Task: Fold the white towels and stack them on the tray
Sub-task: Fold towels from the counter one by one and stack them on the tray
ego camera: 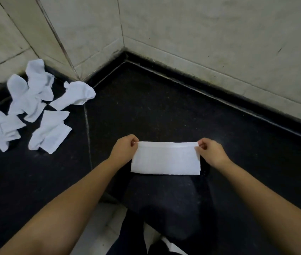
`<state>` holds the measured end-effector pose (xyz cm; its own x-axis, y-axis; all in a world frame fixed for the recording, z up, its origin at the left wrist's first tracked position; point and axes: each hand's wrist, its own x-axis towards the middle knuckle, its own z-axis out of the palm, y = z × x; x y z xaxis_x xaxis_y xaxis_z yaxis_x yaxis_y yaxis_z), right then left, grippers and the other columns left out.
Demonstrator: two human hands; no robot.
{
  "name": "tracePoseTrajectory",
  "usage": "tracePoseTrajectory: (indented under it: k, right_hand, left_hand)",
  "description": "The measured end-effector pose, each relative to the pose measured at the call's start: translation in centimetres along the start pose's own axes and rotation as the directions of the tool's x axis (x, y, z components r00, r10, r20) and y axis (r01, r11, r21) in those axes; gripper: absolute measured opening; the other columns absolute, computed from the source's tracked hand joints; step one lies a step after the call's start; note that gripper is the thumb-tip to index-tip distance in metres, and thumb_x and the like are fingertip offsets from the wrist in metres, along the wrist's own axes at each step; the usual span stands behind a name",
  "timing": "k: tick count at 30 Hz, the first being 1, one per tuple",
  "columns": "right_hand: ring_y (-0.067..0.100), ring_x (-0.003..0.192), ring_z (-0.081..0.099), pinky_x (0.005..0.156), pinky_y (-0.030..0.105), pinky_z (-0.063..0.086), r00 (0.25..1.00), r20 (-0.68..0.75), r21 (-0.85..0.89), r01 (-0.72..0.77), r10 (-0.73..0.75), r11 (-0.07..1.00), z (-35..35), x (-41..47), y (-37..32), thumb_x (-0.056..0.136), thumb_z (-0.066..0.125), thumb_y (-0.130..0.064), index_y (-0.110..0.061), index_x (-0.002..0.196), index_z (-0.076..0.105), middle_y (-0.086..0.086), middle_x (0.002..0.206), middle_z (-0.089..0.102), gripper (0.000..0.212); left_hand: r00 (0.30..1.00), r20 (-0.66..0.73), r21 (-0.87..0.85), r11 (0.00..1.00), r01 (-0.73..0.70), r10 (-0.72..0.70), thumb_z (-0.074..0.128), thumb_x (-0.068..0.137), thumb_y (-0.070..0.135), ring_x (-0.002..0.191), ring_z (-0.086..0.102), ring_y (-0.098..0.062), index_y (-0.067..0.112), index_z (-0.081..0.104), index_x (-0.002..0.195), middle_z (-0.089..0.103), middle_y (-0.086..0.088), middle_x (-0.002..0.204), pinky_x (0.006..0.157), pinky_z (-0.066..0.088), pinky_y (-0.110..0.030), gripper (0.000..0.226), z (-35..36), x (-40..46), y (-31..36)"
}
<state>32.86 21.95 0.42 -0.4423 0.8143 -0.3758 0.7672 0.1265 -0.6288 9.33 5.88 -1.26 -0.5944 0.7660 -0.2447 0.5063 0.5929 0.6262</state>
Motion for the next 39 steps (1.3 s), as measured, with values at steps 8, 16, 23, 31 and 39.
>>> tracePoseTrajectory:
  k: [8, 16, 23, 31, 39]
  right_hand:
    - [0.028, 0.12, 0.043, 0.099, 0.04, 0.034, 0.991, -0.063, -0.641, 0.054, -0.122, 0.765, 3.0, 1.8, -2.2, 0.094, 0.045, -0.019, -0.016, 0.134, 0.042, 0.009, 0.129, 0.047, 0.04]
    - [0.026, 0.127, 0.042, 0.104, 0.041, 0.034, 0.869, 0.402, -0.53, 0.478, -0.289, 0.701, 11.9, 3.5, -12.3, 0.094, 0.052, -0.031, -0.018, 0.137, 0.04, 0.007, 0.136, 0.046, 0.047]
    - [0.016, 0.1, 0.053, 0.083, 0.028, 0.044, 0.842, 0.462, -0.254, 0.427, -0.279, 0.868, 9.4, 3.7, -14.2, 0.092, 0.055, -0.025, -0.021, 0.108, 0.058, 0.002, 0.111, 0.054, 0.016]
    - [0.006, 0.072, 0.05, 0.064, 0.009, 0.042, 0.849, 0.014, 0.305, 0.499, -0.527, 0.811, -1.9, 1.4, -18.3, 0.089, 0.061, -0.01, -0.024, 0.078, 0.058, 0.001, 0.082, 0.058, 0.018]
    - [-0.008, 0.069, 0.054, 0.07, 0.011, 0.043, 0.819, 0.146, 0.277, 0.505, -0.555, 0.818, 0.8, -2.8, -10.7, 0.086, 0.064, -0.004, -0.026, 0.078, 0.059, -0.011, 0.078, 0.061, 0.024]
  left_hand:
    - [0.987, -0.151, 0.21, 0.977, -0.026, 0.059, 0.047, 0.095, 0.027, 0.11, 0.049, -0.018, 0.018, 0.049, 0.121, 0.053, -0.002, 0.118, 0.094, 0.038, -0.034, 0.028, 1.6, 0.2, -1.9]
    - [0.989, -0.139, 0.512, 0.858, 0.035, 0.043, 0.071, 0.066, 0.058, 0.085, 0.06, -0.018, 0.016, 0.062, 0.108, 0.061, -0.003, 0.098, 0.069, 0.048, -0.032, 0.061, 4.2, -4.7, -4.0]
    - [0.998, -0.058, 0.092, 0.995, 0.032, -0.027, 0.051, 0.092, 0.034, 0.108, 0.047, -0.017, 0.018, 0.057, 0.106, 0.05, 0.0, 0.116, 0.095, 0.04, -0.033, 0.022, 1.8, -3.4, -3.3]
    - [0.905, -0.347, -0.298, 0.886, -0.355, 0.246, 0.058, 0.09, 0.017, 0.07, 0.053, -0.004, 0.018, 0.058, 0.085, 0.059, 0.008, 0.078, 0.065, 0.042, -0.018, 0.005, -9.9, -1.2, 5.7]
    - [0.937, -0.136, -0.258, 0.901, -0.348, 0.322, 0.062, 0.088, 0.018, 0.079, 0.06, -0.004, 0.02, 0.063, 0.088, 0.065, 0.008, 0.085, 0.072, 0.045, -0.017, 0.002, -6.7, -6.4, 2.3]
